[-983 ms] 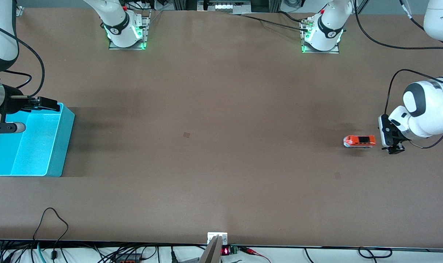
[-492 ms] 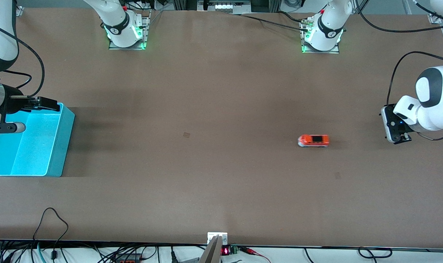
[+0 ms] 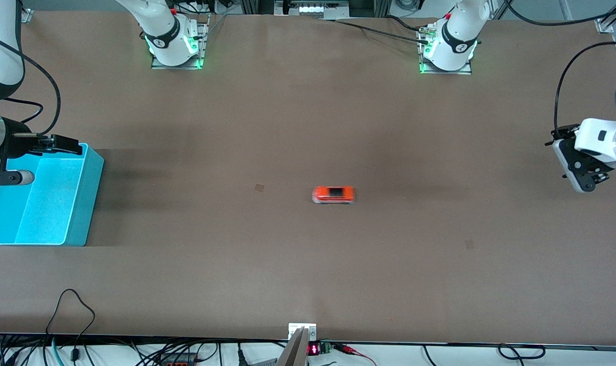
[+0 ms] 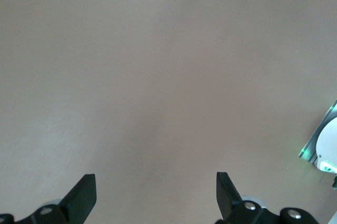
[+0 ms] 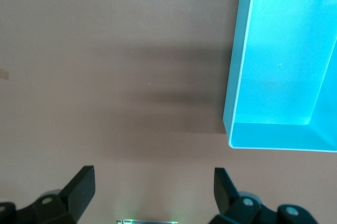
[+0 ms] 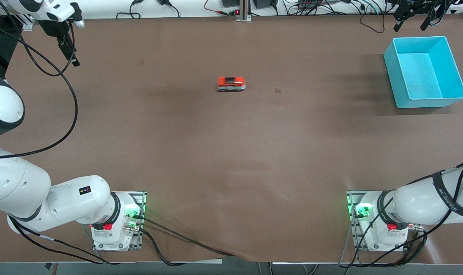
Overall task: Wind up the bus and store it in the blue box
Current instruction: 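Open the left gripper, releasing the bus to roll toward the box, then move the right gripper toward the bus beside the blue box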
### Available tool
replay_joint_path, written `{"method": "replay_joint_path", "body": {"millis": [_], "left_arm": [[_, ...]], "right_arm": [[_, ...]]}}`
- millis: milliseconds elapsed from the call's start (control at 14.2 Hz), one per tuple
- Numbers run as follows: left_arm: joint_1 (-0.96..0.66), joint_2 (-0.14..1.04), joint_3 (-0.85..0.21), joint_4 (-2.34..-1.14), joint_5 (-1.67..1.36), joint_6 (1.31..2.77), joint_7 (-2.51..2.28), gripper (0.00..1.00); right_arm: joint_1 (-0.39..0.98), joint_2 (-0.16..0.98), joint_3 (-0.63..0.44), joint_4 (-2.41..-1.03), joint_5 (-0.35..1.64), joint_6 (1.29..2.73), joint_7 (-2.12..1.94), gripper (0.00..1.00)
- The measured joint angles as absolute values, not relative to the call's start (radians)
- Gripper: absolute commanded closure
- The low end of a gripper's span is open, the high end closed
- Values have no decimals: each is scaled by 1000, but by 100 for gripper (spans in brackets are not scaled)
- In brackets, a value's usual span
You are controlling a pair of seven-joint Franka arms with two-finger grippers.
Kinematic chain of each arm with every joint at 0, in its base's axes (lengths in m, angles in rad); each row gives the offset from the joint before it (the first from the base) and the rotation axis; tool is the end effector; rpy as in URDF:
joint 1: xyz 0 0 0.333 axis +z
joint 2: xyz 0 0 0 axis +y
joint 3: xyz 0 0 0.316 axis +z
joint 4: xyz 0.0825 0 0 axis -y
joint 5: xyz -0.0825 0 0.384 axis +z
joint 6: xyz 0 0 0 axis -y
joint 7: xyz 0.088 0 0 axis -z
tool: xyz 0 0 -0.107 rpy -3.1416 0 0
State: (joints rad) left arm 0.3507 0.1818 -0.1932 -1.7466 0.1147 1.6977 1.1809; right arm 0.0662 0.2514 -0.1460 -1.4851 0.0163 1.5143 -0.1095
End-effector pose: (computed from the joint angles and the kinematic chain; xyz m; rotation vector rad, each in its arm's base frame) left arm 0.5779 0.1088 0.4495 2.6309 -1.5269 -0.3444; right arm 0.6116 -0.0377 0.5142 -3.1216 -0.0458 0.3455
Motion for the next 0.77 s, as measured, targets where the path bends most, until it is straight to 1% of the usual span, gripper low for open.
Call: {"method": "replay_joint_path", "body": {"millis": [211,421,562,632,773], "left_arm": [[349,126,-221,-1688,115,1603,990,0],[344,118,-273,-1605,115,1528,766,0],[325,118,-283,-1591,114,1518,645,0],[295,117,-271,-1590,114,1517,588,0],[194,109,-191,-1590,106,1517,450,0]], "right_arm": [[66,251,-146,-1485,16,1514,-109,0],[66,251,-146,-1485,16,1513,-109,0],[66,251,-146,-1485,16,1513,-109,0],[66,252,-146,-1485,16,1513,-109,0],[66,252,-146,-1485,16,1513,-109,0]]}}
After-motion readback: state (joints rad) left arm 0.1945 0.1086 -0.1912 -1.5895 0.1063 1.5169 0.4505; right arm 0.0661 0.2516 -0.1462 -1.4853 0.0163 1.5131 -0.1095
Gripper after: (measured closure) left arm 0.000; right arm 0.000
